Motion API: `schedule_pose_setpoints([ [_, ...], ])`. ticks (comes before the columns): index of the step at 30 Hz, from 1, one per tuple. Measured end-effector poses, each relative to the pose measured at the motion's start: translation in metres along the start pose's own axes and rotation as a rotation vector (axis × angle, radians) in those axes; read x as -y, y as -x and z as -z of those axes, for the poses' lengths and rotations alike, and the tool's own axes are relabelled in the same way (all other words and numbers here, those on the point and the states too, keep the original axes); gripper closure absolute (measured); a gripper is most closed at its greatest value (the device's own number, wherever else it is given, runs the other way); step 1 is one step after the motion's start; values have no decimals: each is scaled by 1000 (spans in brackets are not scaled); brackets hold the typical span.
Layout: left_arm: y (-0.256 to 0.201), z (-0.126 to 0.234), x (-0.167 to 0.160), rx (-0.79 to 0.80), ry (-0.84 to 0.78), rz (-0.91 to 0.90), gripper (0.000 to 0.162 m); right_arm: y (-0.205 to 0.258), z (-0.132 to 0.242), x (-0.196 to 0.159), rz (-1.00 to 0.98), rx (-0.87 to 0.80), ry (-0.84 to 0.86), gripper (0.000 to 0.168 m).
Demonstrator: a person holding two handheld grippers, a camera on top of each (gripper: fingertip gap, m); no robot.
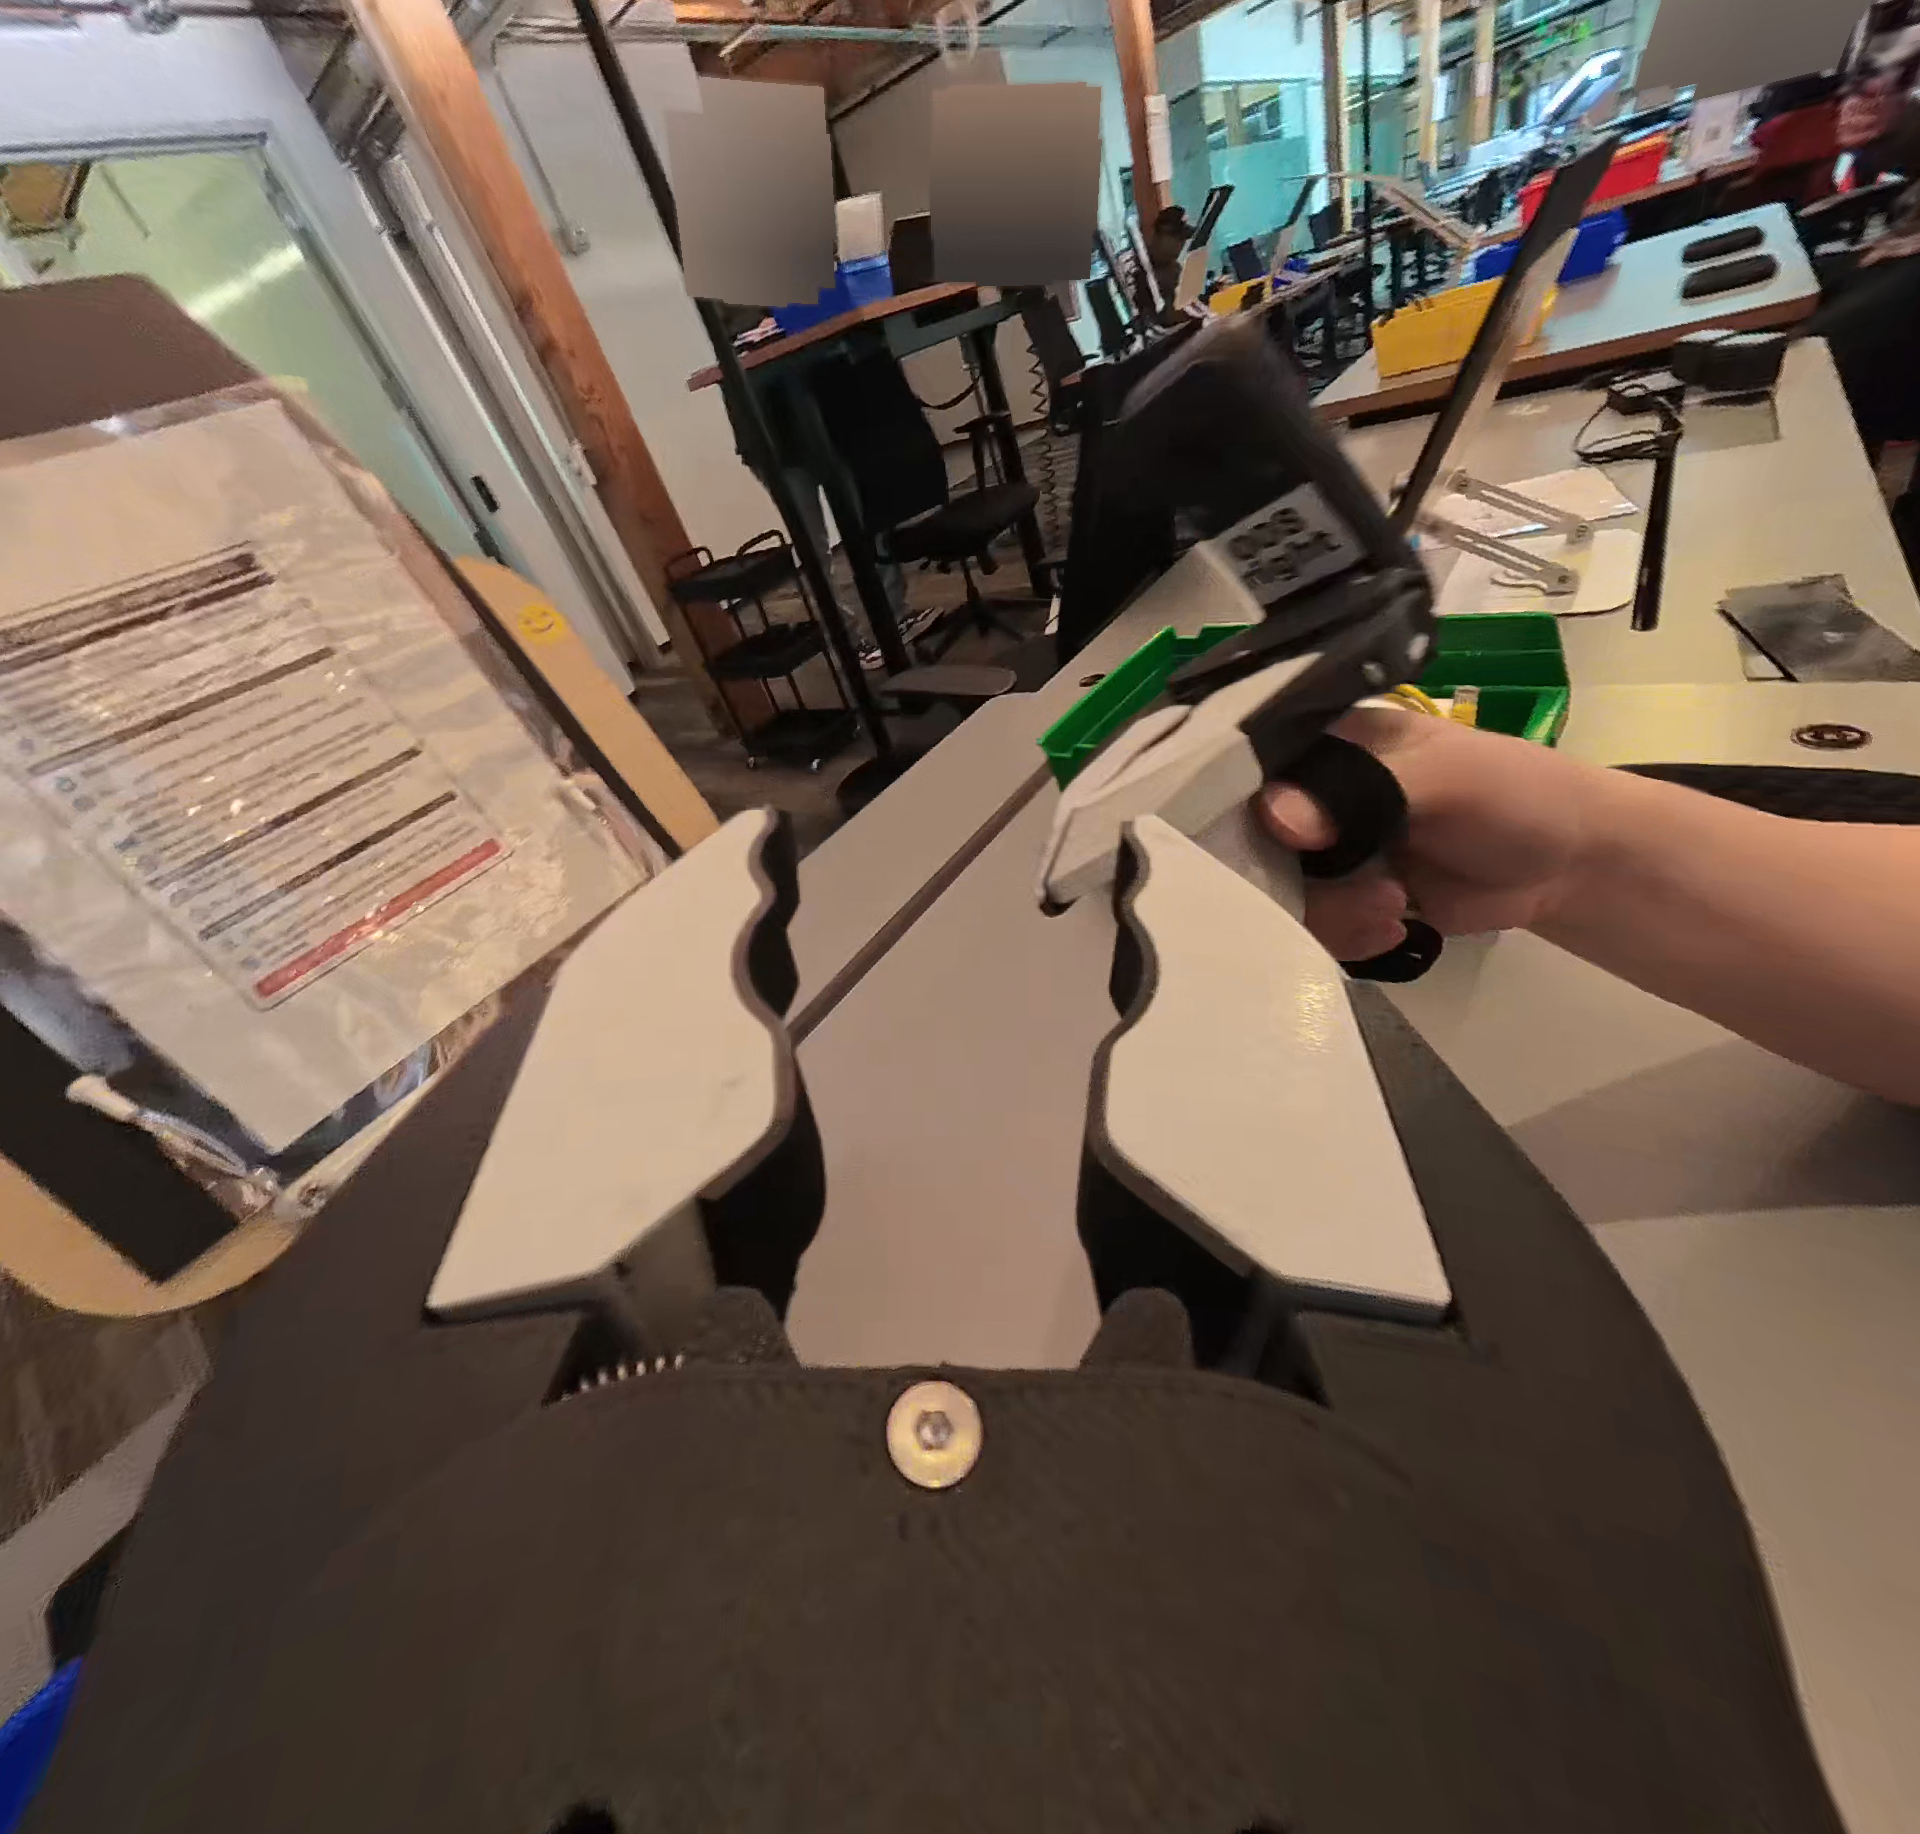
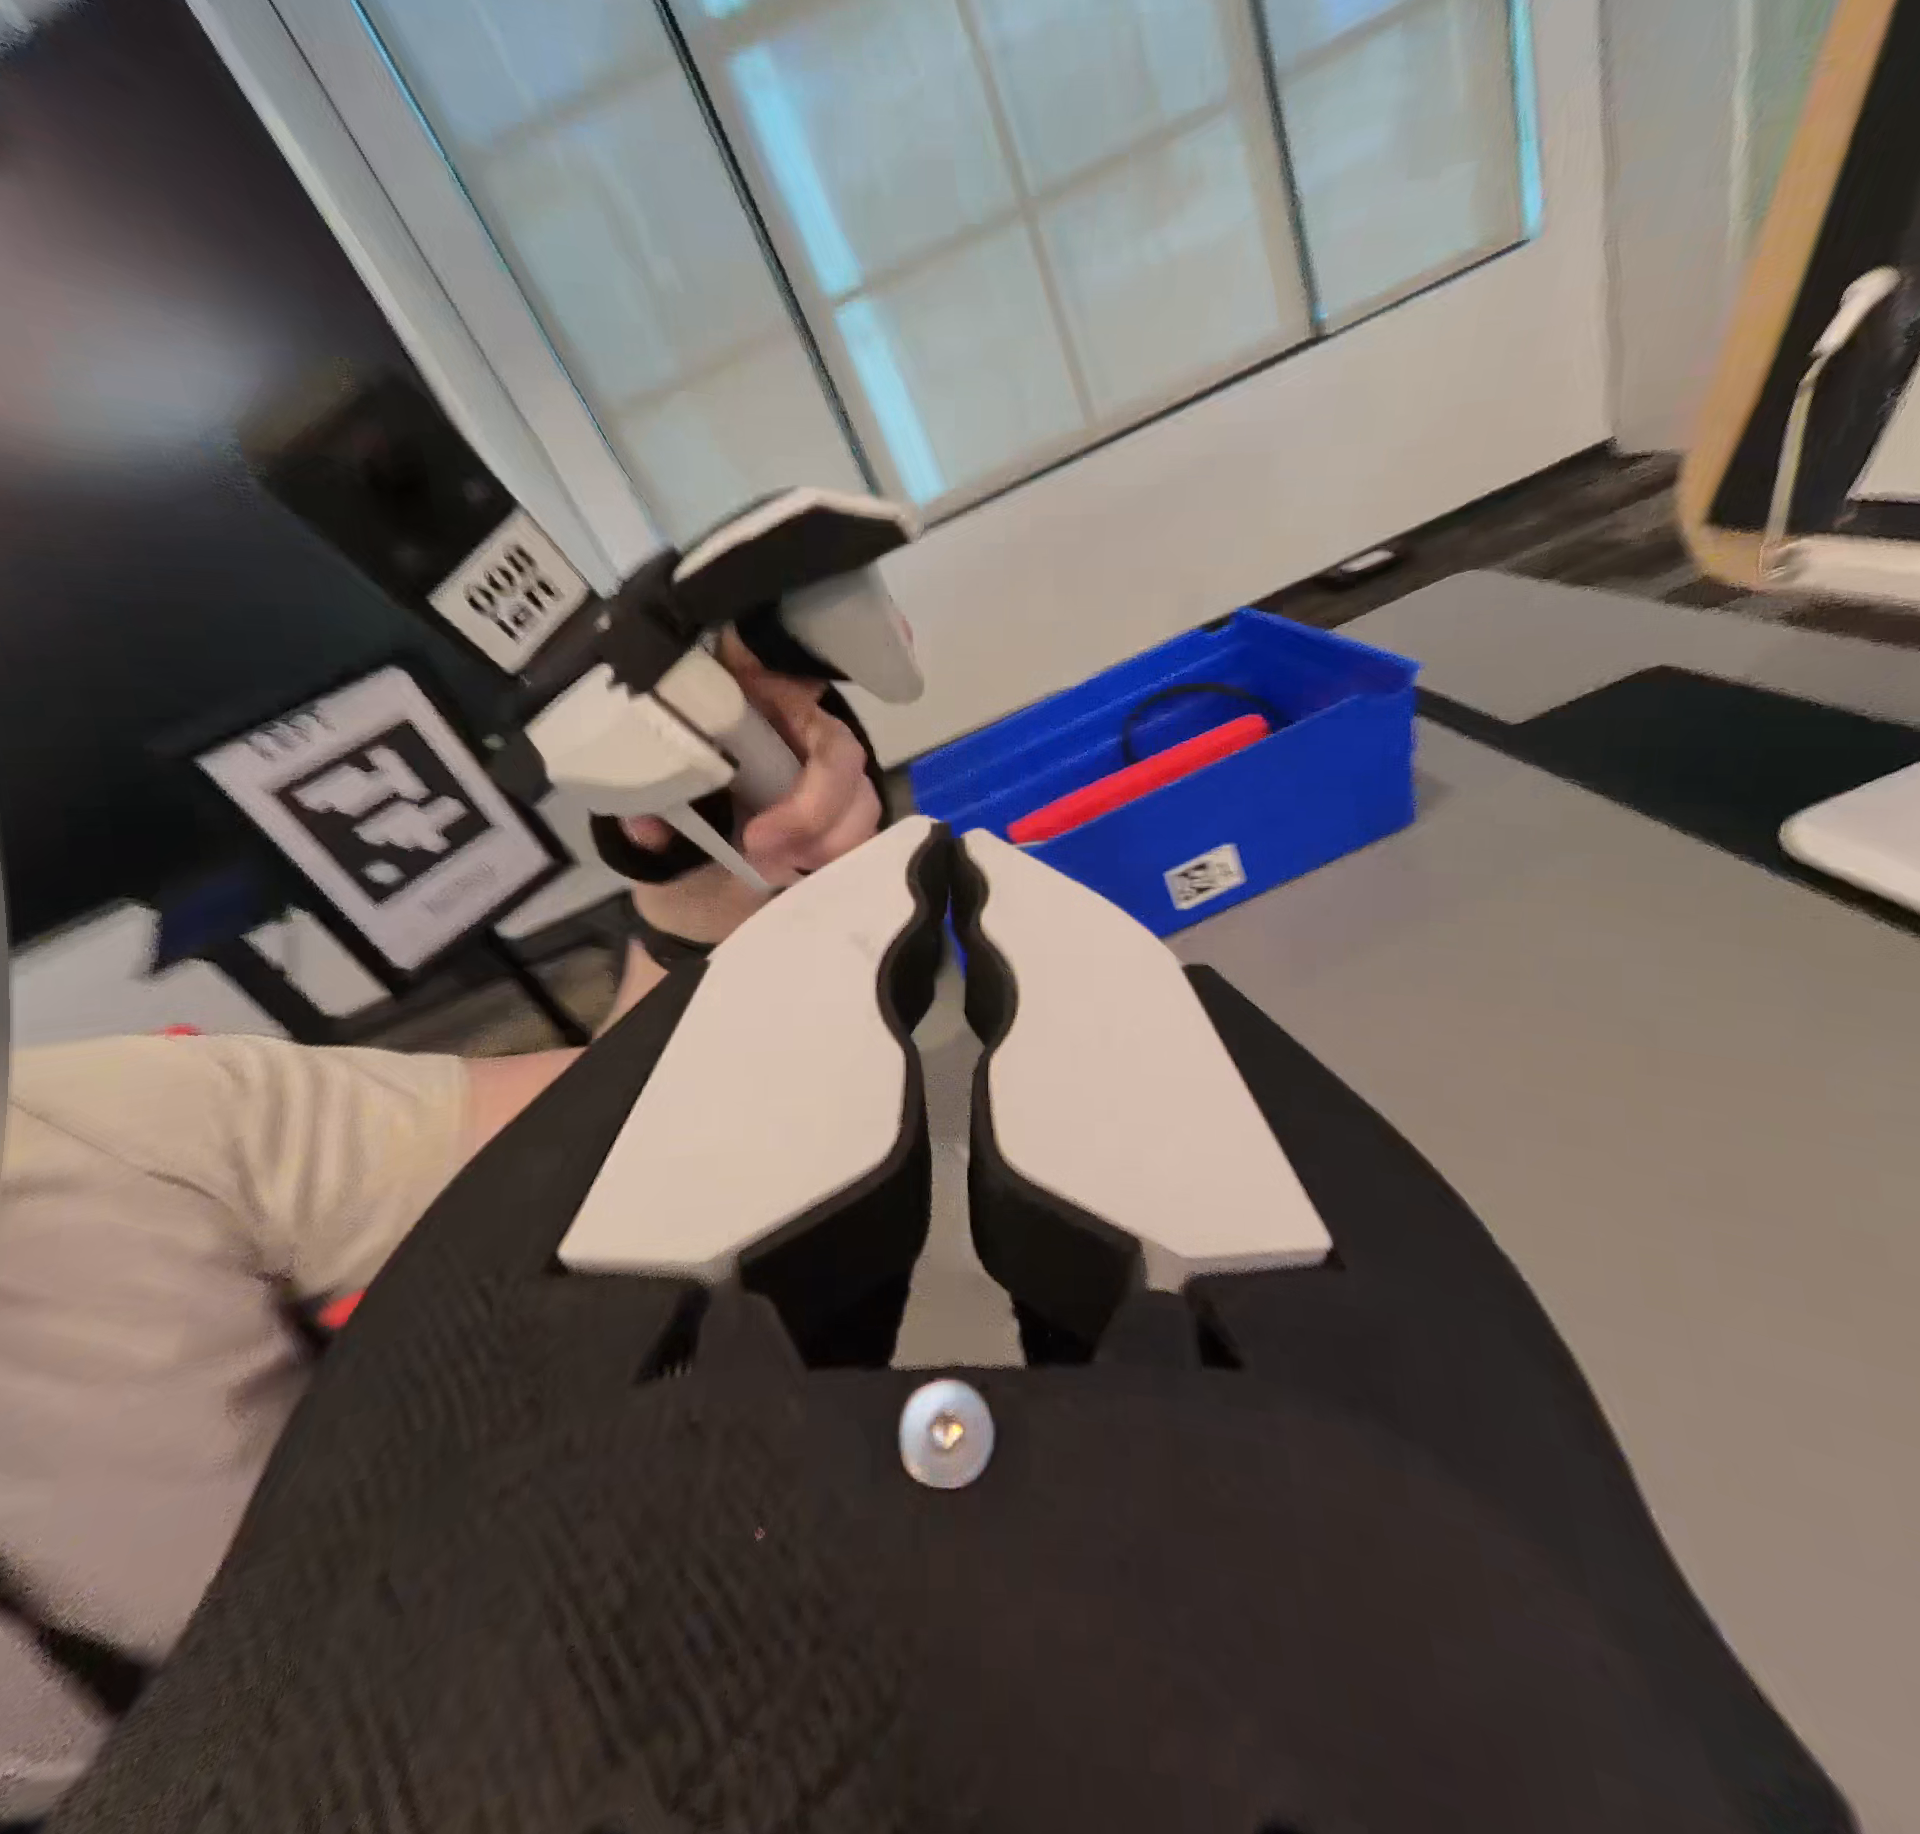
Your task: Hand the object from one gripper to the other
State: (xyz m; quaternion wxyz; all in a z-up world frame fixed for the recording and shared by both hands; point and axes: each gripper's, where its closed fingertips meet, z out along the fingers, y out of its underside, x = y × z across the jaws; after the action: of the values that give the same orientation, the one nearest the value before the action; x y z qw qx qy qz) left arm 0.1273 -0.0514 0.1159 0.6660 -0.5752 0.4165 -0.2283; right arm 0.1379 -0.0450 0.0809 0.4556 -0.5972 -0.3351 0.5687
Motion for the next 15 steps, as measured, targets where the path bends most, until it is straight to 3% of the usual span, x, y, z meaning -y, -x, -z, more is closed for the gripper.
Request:
schedule_pose_setpoints([
  [1,3,4,0,-5,12,7,98,2,-1,0,59,-27,-3,168],
  [8,42,47,29,117,-81,34,98,9,-21,-29,305,-66,156,168],
  [15,69,98,55,238,-159,47,100,8,-40,-61,319,-47,251,166],
])
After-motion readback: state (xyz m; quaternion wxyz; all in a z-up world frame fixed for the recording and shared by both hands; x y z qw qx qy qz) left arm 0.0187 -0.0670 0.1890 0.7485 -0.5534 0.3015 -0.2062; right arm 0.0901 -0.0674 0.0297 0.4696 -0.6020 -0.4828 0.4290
